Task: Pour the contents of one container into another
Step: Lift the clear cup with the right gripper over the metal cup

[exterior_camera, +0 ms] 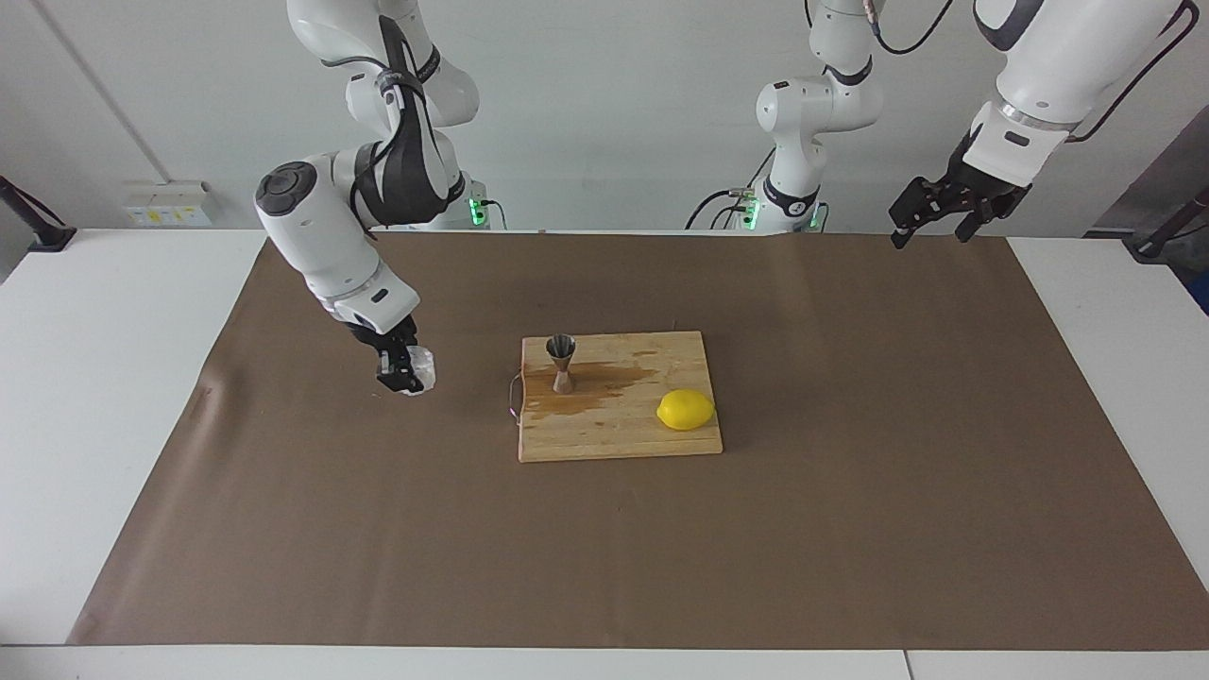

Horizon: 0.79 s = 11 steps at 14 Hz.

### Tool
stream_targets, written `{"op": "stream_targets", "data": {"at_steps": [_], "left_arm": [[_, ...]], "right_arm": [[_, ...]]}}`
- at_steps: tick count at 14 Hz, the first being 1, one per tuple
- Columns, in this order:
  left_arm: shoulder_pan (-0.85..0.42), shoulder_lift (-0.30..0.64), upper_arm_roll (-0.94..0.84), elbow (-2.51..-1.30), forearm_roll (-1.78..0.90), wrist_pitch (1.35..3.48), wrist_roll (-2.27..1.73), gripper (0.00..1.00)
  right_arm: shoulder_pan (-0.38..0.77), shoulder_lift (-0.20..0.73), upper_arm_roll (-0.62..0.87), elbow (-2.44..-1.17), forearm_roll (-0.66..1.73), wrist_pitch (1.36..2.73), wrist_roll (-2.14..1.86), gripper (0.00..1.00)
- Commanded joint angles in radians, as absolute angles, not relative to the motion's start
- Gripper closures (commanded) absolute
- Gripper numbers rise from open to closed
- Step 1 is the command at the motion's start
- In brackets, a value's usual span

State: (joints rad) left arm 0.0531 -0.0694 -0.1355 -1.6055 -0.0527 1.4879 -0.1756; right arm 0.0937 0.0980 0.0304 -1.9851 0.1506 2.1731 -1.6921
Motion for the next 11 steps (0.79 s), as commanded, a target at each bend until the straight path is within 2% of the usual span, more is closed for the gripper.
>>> {"op": "stream_targets", "data": {"at_steps": [1, 6, 11], "left_arm": [[0.058, -0.092, -0.135, -1.626, -0.058, 1.479, -0.179, 0.00], [0.058, -0.092, -0.135, -1.626, -0.058, 1.479, -0.179, 0.00], [0.058, -0.092, -0.135, -1.626, -0.058, 1.479, -0.179, 0.00]], "right_arm": [[0.150, 0.104, 0.031, -1.948, 0.049, 2.148, -1.638, 1.00], [0.227, 0.135, 0.031, -1.867, -0.095, 2.097, -1.539, 1.00], [0.246, 0.135, 0.029, -1.859, -0.129, 2.049, -1.505, 1.00]]}}
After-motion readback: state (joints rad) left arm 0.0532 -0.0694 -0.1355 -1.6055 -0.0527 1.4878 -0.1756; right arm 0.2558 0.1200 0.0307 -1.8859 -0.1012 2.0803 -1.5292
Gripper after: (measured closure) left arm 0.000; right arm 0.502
